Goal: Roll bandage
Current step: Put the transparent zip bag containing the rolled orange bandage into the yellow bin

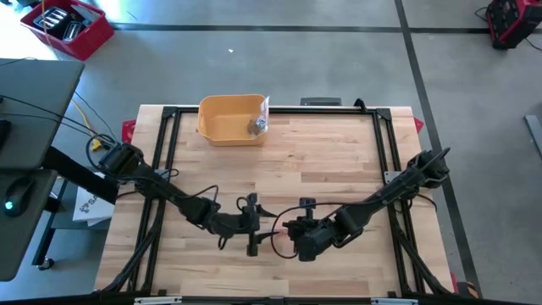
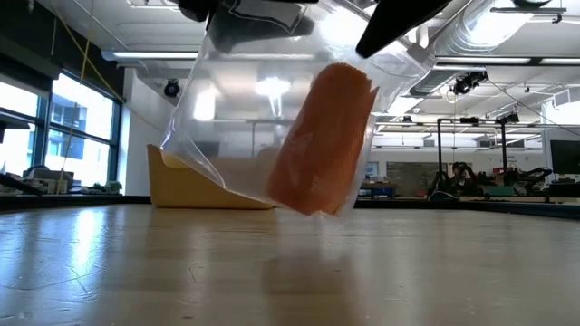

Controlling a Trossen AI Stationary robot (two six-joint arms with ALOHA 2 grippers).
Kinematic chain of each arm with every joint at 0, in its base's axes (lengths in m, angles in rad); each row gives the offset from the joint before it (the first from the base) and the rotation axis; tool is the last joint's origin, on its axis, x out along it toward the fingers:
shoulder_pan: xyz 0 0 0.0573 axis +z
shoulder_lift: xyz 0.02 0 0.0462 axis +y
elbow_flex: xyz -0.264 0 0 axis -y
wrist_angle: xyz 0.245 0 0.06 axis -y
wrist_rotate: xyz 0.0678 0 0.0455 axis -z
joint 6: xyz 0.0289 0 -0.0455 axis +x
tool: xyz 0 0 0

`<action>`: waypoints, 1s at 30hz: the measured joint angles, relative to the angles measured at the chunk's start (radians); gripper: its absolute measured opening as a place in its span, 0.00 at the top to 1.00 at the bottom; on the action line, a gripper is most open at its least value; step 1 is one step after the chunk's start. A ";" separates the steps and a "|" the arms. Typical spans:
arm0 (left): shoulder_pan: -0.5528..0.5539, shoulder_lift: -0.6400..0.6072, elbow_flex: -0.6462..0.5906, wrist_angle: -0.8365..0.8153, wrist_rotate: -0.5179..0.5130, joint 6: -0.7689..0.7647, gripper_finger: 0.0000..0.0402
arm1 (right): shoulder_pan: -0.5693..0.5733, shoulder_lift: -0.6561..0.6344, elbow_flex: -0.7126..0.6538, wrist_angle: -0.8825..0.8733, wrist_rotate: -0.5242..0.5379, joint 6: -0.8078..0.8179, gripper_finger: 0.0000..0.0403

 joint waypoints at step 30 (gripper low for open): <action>0.335 -0.506 0.000 -0.491 -0.359 0.119 1.00 | 0.234 -0.113 -0.001 -0.320 0.233 0.331 0.88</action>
